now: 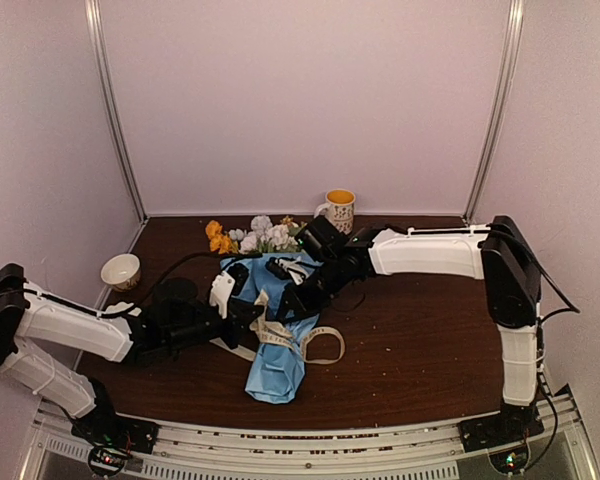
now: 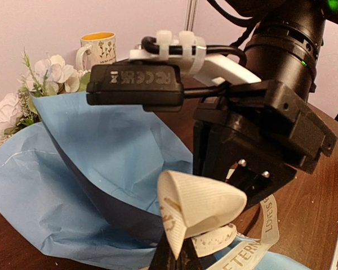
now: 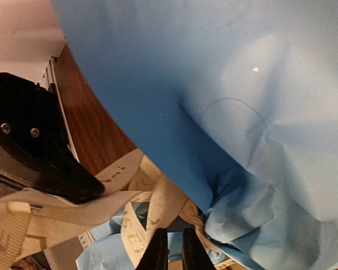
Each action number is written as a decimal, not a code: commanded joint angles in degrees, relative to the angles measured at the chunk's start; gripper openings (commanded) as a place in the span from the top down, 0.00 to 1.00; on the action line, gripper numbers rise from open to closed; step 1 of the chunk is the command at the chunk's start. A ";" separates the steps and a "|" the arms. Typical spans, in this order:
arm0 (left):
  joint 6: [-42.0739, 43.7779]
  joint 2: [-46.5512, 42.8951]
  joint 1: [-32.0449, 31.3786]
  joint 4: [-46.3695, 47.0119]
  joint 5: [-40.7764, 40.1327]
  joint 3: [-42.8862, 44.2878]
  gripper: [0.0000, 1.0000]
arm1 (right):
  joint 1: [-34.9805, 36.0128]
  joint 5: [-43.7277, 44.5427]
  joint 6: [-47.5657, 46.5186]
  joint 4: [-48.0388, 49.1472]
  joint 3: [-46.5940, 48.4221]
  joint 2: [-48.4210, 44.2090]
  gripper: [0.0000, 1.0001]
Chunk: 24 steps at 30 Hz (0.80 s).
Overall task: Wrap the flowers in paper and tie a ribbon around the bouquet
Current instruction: Cross the half-tied ribbon over the folded bouquet.
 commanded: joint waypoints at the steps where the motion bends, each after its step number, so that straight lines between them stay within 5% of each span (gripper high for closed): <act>1: -0.99 1.24 0.07 4.28 0.35 -0.65 1.00 | 0.07 -6.78 -1.42 2.40 0.37 2.48 0.91; 10: -1.42 3.20 1.39 5.24 0.82 -1.14 1.00 | 0.06 0.39 -6.71 -4.96 4.01 5.27 0.92; 24: -3.23 4.84 3.15 5.71 2.51 -0.91 1.00 | 0.41 -15.37 -4.98 5.82 -0.05 5.43 0.74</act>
